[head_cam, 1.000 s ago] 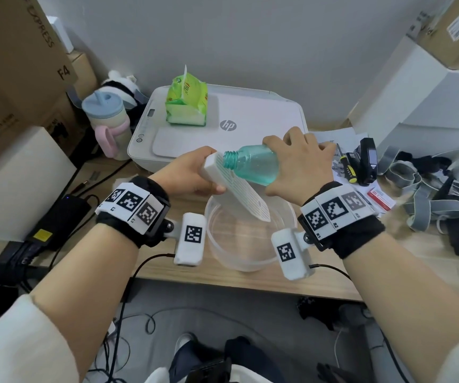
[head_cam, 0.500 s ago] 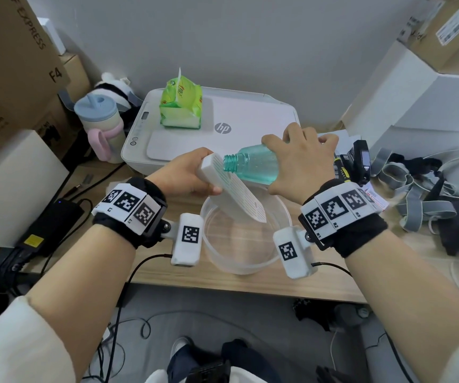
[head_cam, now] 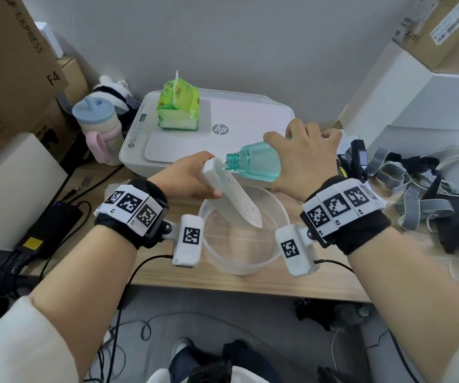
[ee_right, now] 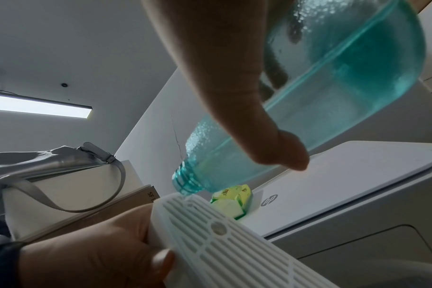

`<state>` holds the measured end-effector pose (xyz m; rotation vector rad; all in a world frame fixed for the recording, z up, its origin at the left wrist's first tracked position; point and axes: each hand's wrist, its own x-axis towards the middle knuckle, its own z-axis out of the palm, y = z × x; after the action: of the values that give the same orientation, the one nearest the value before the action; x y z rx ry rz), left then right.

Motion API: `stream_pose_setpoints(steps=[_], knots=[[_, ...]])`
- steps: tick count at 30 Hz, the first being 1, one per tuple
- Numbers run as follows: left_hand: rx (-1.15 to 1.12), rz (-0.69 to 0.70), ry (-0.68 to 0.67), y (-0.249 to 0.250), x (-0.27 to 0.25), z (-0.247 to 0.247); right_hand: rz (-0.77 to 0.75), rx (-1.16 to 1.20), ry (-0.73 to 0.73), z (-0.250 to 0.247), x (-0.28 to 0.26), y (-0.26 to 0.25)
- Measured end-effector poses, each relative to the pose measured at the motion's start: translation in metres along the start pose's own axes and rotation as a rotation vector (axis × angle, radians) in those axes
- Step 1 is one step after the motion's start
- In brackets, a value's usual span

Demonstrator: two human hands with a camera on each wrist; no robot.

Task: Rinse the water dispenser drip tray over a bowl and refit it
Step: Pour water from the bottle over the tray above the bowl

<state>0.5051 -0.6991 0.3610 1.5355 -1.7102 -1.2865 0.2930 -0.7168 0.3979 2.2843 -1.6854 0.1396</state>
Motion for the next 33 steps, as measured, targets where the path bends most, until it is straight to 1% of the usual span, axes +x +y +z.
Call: stream_pose_setpoints(steps=[6, 16, 24, 26, 29, 31, 33], knots=[[0.028, 0.017, 0.032, 0.003, -0.001, -0.002, -0.004, -0.014, -0.033, 0.004, -0.004, 0.006], [0.036, 0.021, 0.041, 0.005, -0.003, -0.008, 0.014, -0.080, -0.210, 0.011, -0.020, 0.018], [0.003, 0.018, 0.043, -0.007, -0.002, -0.008, 0.050, -0.092, -0.267, 0.023, -0.028, 0.026], [-0.006, 0.028, 0.046, -0.010, -0.002, -0.009, 0.091, -0.024, -0.290, 0.026, -0.031, 0.028], [-0.004, 0.038, 0.035, -0.015, -0.004, -0.012, 0.224, 0.225, -0.397, 0.030, -0.034, 0.030], [-0.049, 0.032, 0.006, -0.023, -0.008, -0.014, 0.301, 0.389, -0.452, 0.032, -0.036, 0.029], [-0.131, 0.006, -0.013, -0.036, -0.014, -0.016, 0.366, 0.529, -0.445, 0.034, -0.038, 0.030]])
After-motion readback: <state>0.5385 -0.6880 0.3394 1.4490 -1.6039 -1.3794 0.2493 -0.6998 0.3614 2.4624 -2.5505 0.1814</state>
